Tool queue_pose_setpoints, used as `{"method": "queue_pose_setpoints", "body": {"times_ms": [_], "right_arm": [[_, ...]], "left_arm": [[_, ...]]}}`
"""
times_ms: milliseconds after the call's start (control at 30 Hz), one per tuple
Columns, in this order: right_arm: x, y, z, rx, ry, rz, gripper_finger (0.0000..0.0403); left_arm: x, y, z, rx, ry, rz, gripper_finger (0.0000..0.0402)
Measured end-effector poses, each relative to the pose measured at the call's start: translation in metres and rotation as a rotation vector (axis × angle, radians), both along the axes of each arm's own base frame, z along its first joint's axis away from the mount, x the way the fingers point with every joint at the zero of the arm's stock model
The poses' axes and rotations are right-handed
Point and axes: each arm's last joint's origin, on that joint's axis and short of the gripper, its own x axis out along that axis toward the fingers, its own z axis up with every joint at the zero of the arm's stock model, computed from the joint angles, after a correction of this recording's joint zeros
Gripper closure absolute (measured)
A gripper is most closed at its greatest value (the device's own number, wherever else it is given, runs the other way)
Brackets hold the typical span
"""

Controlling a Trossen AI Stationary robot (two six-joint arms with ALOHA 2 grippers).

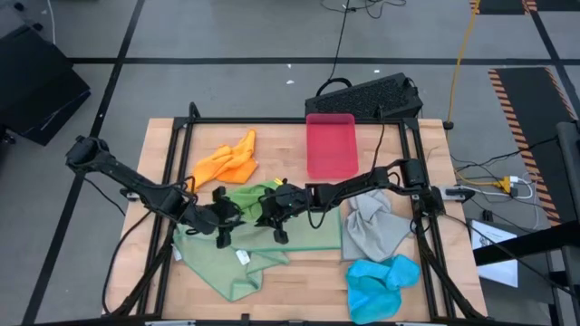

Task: Fold microfiber towels
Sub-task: Fold the right light green microfiber cloth

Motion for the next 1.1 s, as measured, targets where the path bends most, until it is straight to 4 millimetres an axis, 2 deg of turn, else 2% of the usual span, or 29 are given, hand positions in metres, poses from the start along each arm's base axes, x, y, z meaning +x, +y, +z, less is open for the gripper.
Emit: {"method": "queue_pose_setpoints", "body": {"times_ms": [133, 233, 367, 500, 767, 1100], "right_arm": [[0.000, -0.004, -0.001, -0.010, 0.006, -0.026, 0.0400], [0.000, -0.008, -0.001, -0.011, 0.012, -0.035, 0.0400], [0.000, -0.010, -0.001, -0.025, 0.009, -0.060, 0.0400], [0.001, -0.010, 0.000, -0.029, -0.004, -0.066, 0.0400], [0.002, -0.014, 0.001, -0.051, -0.014, -0.111, 0.0401], [0.003, -0.020, 0.002, -0.043, -0.027, -0.128, 0.0401]], "left_arm": [[-0.012, 0.001, -0.011, 0.016, 0.049, 0.140, 0.0186], [-0.023, -0.003, -0.025, 0.008, 0.046, 0.171, 0.0168], [-0.033, -0.009, -0.044, -0.017, -0.019, 0.177, 0.0169], [-0.039, -0.016, -0.053, -0.030, -0.108, 0.133, 0.0179], [-0.040, -0.025, -0.054, -0.021, -0.263, 0.040, 0.0185], [-0.047, -0.025, -0.060, -0.068, -0.220, 0.104, 0.0171]]}}
